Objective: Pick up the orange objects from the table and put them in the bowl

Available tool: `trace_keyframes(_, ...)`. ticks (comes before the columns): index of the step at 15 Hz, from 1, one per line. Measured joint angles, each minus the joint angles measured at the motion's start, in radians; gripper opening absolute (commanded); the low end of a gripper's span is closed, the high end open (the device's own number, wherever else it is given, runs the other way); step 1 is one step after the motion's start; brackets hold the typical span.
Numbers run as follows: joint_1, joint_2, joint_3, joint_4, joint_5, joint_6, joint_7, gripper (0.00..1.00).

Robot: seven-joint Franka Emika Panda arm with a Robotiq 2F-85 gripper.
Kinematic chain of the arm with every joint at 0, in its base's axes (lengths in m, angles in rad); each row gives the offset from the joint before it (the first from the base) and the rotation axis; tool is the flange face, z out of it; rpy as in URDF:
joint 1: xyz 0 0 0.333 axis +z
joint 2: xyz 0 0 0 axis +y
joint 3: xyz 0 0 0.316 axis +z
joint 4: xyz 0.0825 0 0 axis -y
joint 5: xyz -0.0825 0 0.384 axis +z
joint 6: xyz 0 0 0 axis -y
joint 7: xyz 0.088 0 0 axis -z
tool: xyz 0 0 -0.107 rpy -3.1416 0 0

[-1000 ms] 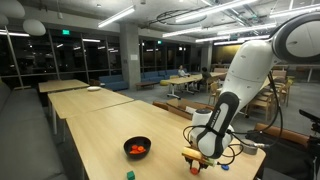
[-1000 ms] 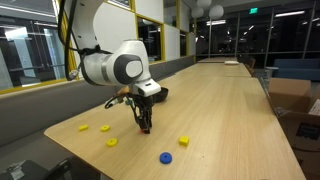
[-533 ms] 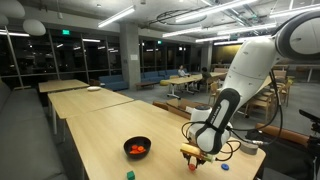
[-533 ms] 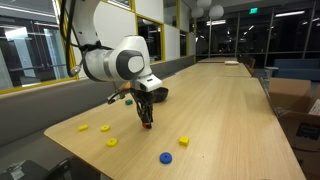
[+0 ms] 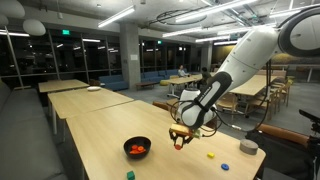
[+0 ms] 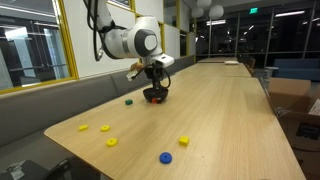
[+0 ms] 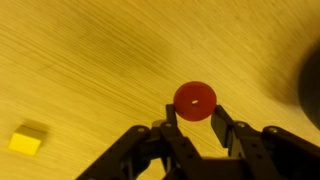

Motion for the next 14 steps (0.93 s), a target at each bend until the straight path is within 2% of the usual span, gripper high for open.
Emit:
trace_keyframes(3,-0.084,0.035,0.082,0.156,0.039,-0.119,-0.159,0.24)
trace_keyframes(6,-0.136,0.113,0.127,0.330,0.078,-0.247,-0.313,0.24)
trace_keyframes(14,-0.148,0.370,0.152,0.749,0.082,-0.521,-0.533,0.24)
